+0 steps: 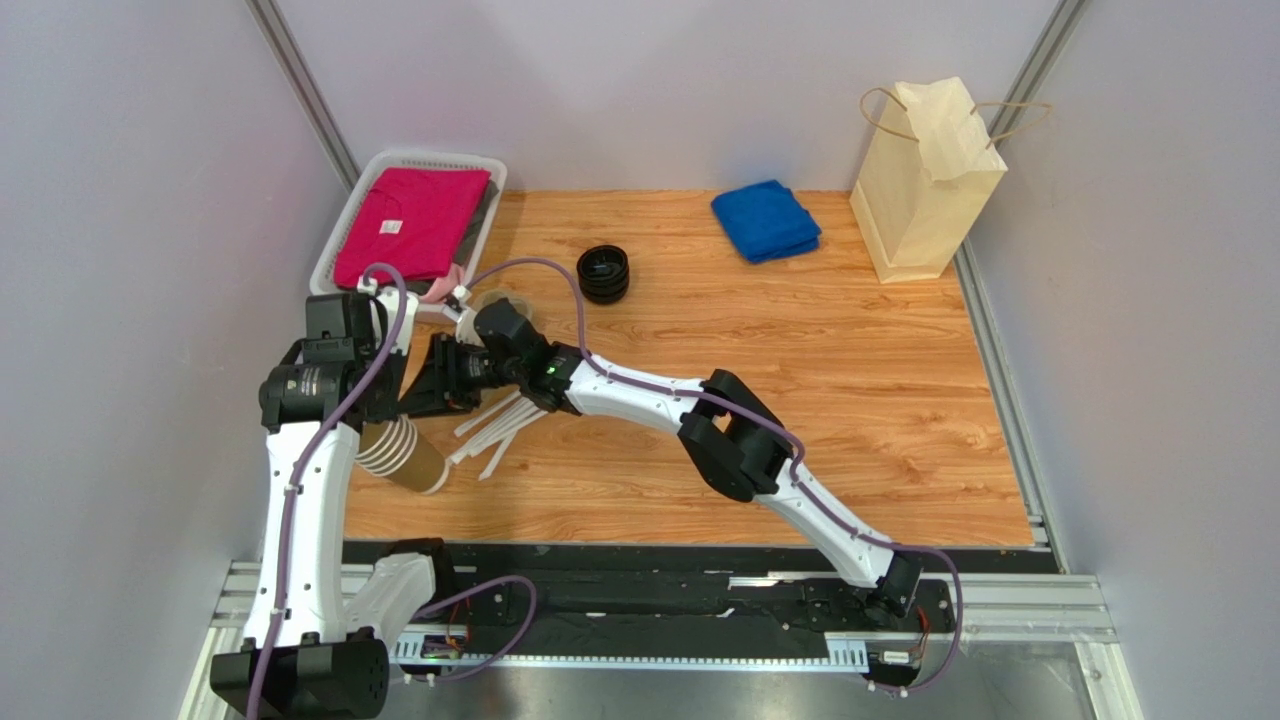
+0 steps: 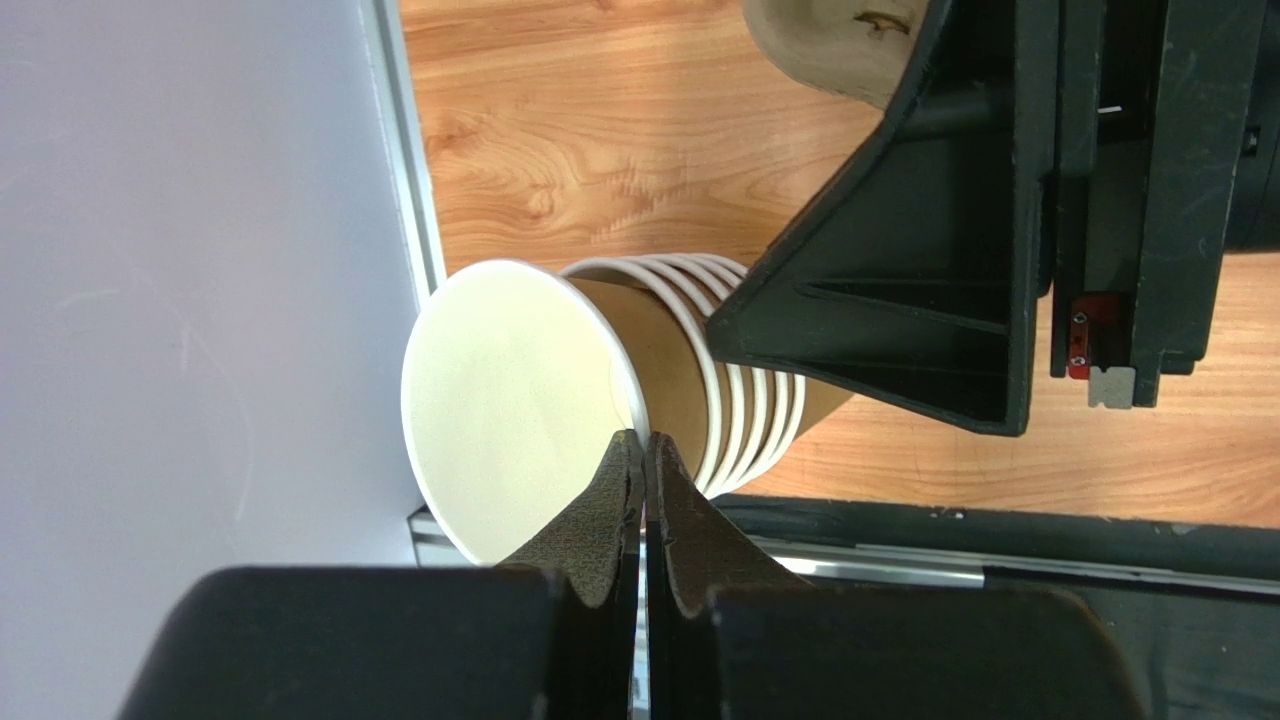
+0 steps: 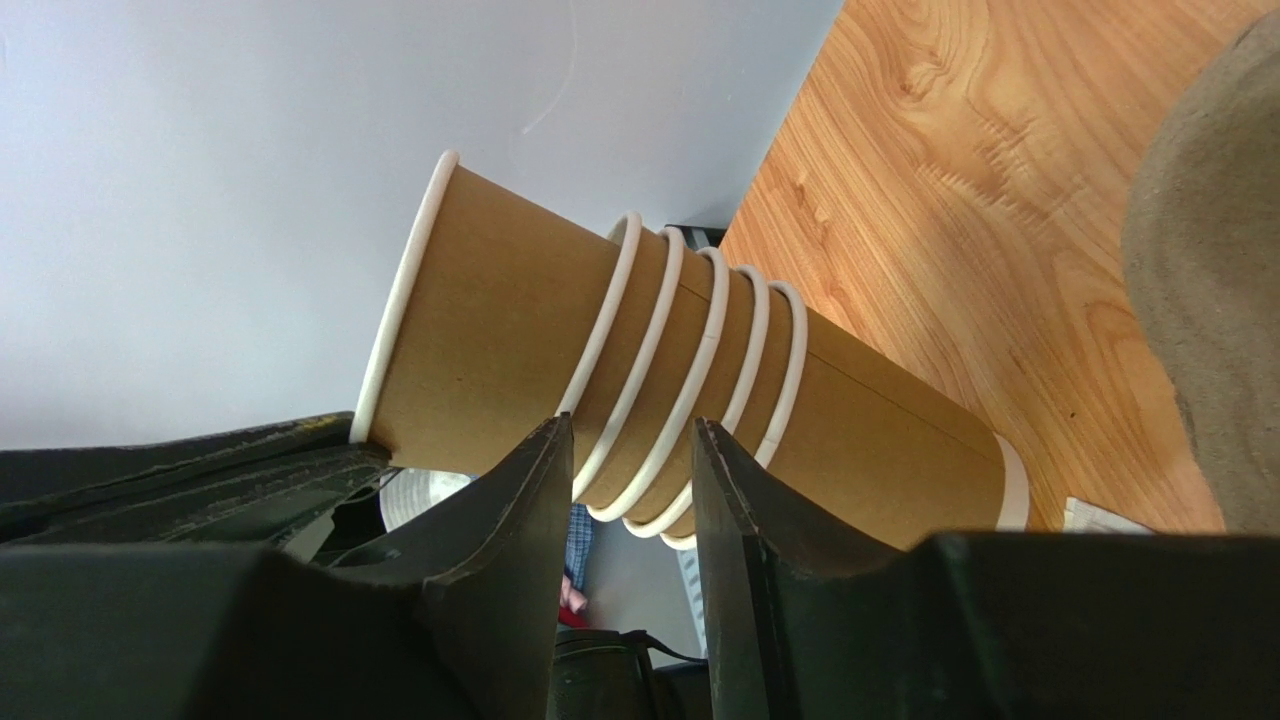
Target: Pack the takeout coffee
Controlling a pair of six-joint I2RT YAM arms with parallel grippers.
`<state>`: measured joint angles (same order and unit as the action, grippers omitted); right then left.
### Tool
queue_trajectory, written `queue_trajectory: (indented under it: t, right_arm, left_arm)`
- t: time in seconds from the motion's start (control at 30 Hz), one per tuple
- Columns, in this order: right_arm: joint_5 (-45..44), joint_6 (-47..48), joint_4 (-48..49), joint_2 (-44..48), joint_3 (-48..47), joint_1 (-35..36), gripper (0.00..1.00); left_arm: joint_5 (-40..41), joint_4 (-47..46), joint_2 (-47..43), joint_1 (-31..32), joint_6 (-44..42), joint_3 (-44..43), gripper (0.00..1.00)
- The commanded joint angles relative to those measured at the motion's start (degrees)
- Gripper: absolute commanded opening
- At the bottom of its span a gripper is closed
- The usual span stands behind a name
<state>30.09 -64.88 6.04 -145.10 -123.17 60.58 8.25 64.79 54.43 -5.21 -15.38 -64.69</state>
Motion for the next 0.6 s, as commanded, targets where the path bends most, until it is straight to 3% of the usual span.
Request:
queue_trajectory:
  t: [0.0, 0.27, 0.57]
  right_arm:
    - [0.32, 2.66, 1.43, 0.43, -1.81, 0.42, 0.40]
    - [0.94, 6.16, 1.60, 4.55, 1.08, -0.63, 0.50]
    - [3.14, 10.56, 0.02, 10.18, 7.06, -2.75, 0.54]
  left_arm:
    - [1.59, -2.39, -1.35, 0.29, -0.36, -2.11, 0.00]
    - [-1.83, 2.61, -1.00, 0.29, -0.80, -7.29, 0.00]
    - [-6.84, 6.22, -2.23, 0.29, -0.36, -3.78, 0.00]
